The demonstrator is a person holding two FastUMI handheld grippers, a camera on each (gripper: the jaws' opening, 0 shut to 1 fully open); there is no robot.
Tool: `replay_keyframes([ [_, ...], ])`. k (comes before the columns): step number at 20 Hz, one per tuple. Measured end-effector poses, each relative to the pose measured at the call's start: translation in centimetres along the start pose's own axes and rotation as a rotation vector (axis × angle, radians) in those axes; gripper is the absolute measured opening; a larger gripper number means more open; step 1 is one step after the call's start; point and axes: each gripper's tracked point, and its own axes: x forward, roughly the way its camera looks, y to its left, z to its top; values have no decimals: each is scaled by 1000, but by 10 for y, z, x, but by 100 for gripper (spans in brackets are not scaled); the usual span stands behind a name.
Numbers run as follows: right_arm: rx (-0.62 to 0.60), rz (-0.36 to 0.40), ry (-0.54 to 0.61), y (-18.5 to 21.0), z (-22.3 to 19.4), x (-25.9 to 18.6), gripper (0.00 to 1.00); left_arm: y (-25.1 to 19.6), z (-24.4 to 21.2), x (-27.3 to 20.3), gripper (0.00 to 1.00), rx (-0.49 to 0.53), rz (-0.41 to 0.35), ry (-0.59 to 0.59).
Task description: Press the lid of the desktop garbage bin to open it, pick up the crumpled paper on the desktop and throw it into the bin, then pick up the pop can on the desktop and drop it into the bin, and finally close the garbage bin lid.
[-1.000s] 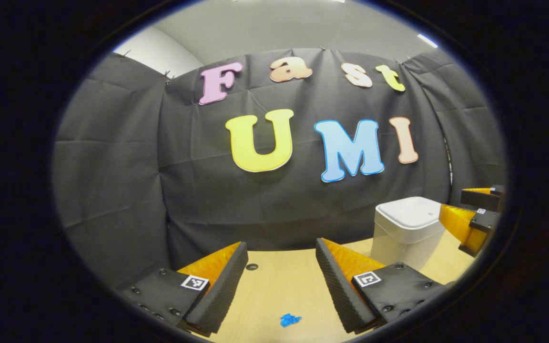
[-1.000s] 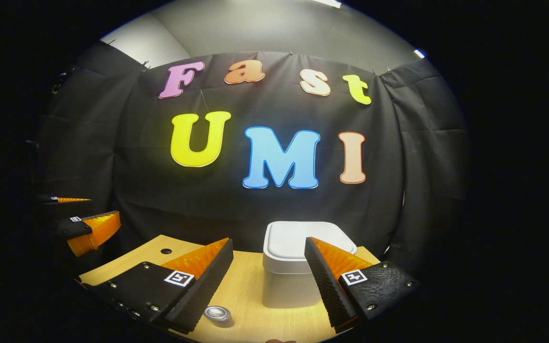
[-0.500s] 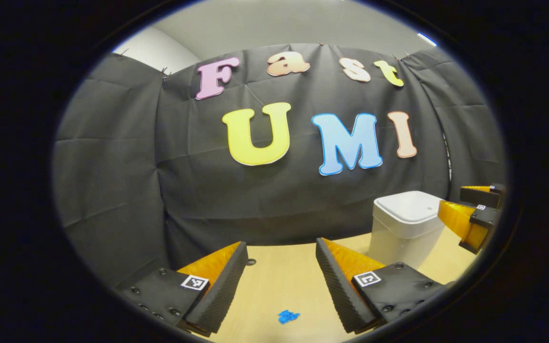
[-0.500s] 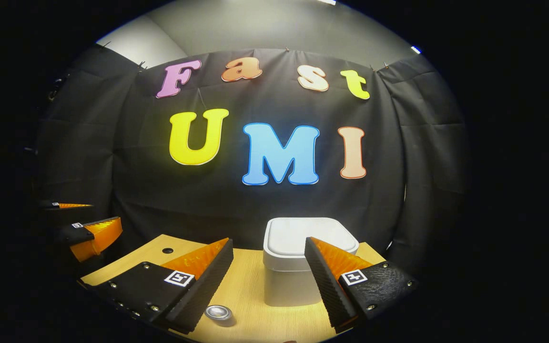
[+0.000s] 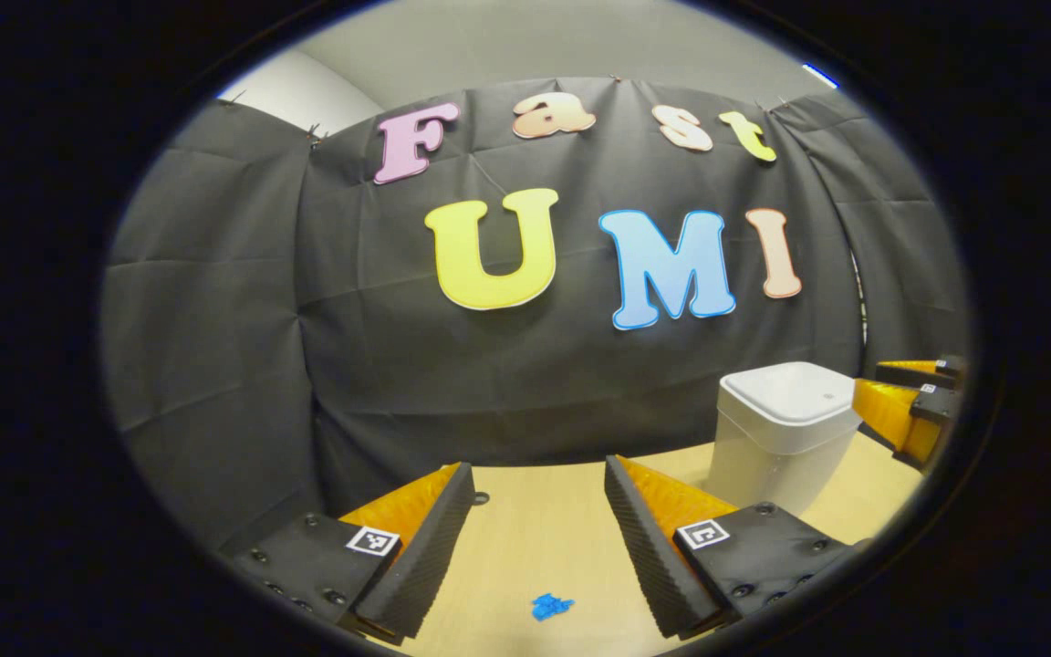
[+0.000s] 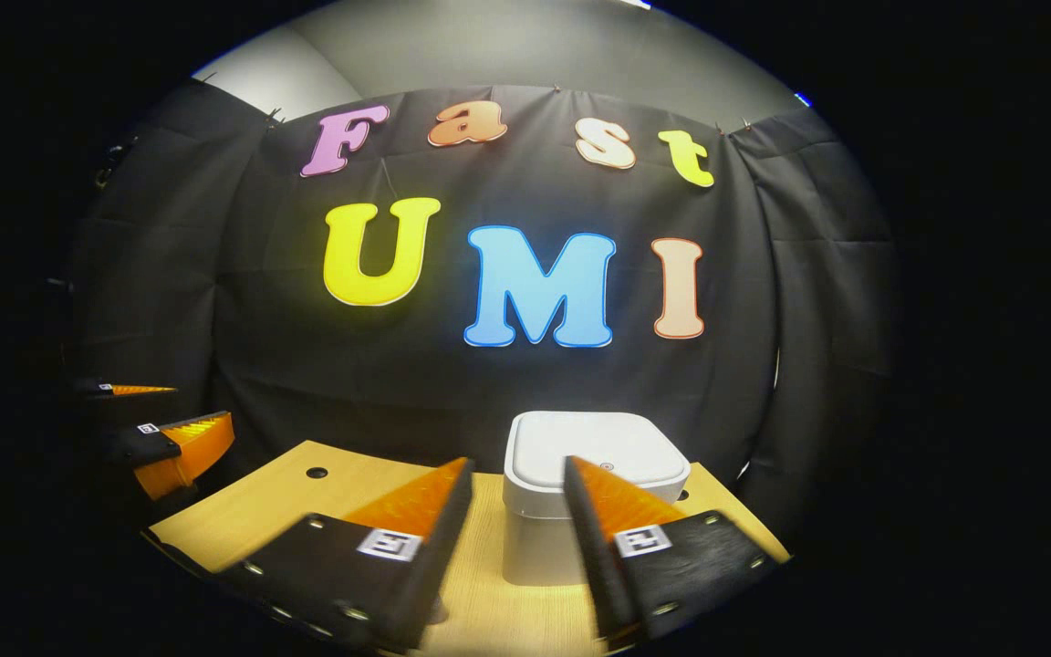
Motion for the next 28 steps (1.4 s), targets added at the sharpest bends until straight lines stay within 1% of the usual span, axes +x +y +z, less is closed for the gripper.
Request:
replay_keyframes([
  [1, 2, -7, 10, -1, -2, -2, 39, 0, -1, 0, 85, -1, 0, 1],
  [2, -1, -32, 9, -5, -2, 0, 31, 1, -1, 1, 85, -1, 0, 2],
  [3, 11, -33, 0, -7, 2, -3, 17, 0, -1, 3, 85, -1, 0, 2],
  [4, 32, 0, 7, 2, 1, -2, 0, 1, -2, 4, 100, -2, 1, 3],
  [5, 39, 23, 19, 9, -2, -2, 1, 1, -3, 5, 85, -3, 1, 3],
  [6, 34, 36, 31, 12, -4, -2, 0, 0, -4, 6, 95, -5, 0, 5],
  [7, 28, 44, 38, 13, -7, -3, 0, -1, -6, 6, 95, -7, -3, 8],
  [11, 40, 94, 60, 25, -9, -1, 0, -1, -6, 7, 85, -8, -4, 7],
  [13, 44, 93, 70, 20, -10, 1, 0, 0, -7, 7, 85, -8, -3, 8],
  [16, 61, 42, 41, 0, 2, 15, 1, 1, -6, 6, 85, -10, -3, 7],
  [17, 60, 6, 20, -16, 11, 25, 1, 0, -7, 6, 85, -12, -5, 8],
  [20, 66, -68, -28, -51, 34, 48, 1, -1, -7, 5, 100, -11, -11, 7],
  [22, 71, -100, -43, -69, 41, 62, 1, 0, -5, 4, 100, -4, -9, 2],
  [23, 75, -113, -39, -77, 41, 69, 0, 0, -5, 4, 85, -2, -8, 0],
  [26, 97, -137, 4, -93, 27, 89, 0, -1, -4, 5, 85, -1, -7, 2],
  [28, 99, -139, 34, -98, 15, 99, 0, 0, -5, 4, 85, -3, -6, 4],
])
